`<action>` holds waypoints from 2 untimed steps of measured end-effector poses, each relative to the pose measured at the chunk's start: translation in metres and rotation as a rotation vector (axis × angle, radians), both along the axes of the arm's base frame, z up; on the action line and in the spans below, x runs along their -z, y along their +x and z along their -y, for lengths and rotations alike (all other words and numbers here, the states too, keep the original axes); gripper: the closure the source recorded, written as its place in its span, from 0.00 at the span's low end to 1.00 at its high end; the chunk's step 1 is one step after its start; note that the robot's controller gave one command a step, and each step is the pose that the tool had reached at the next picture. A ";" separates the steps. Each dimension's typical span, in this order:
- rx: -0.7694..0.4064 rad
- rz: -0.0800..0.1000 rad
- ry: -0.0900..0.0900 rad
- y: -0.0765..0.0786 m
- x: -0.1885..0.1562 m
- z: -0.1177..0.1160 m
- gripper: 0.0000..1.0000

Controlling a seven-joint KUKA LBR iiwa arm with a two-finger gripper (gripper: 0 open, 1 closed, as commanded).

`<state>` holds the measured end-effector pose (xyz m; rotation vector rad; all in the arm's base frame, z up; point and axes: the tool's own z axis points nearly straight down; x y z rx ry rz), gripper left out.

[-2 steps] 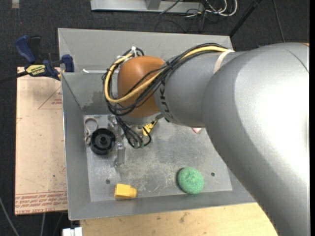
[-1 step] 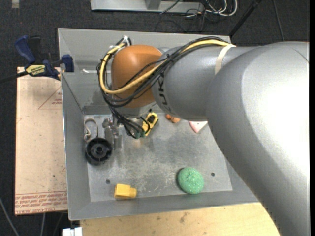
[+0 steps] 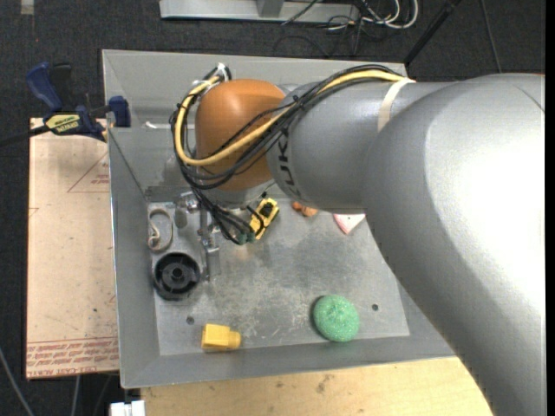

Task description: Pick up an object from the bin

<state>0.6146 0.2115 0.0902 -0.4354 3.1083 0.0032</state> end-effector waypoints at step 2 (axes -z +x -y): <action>0.022 0.001 0.000 -0.048 0.014 0.003 0.00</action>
Offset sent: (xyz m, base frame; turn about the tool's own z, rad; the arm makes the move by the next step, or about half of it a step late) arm -0.0706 -0.0040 -0.0202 0.0329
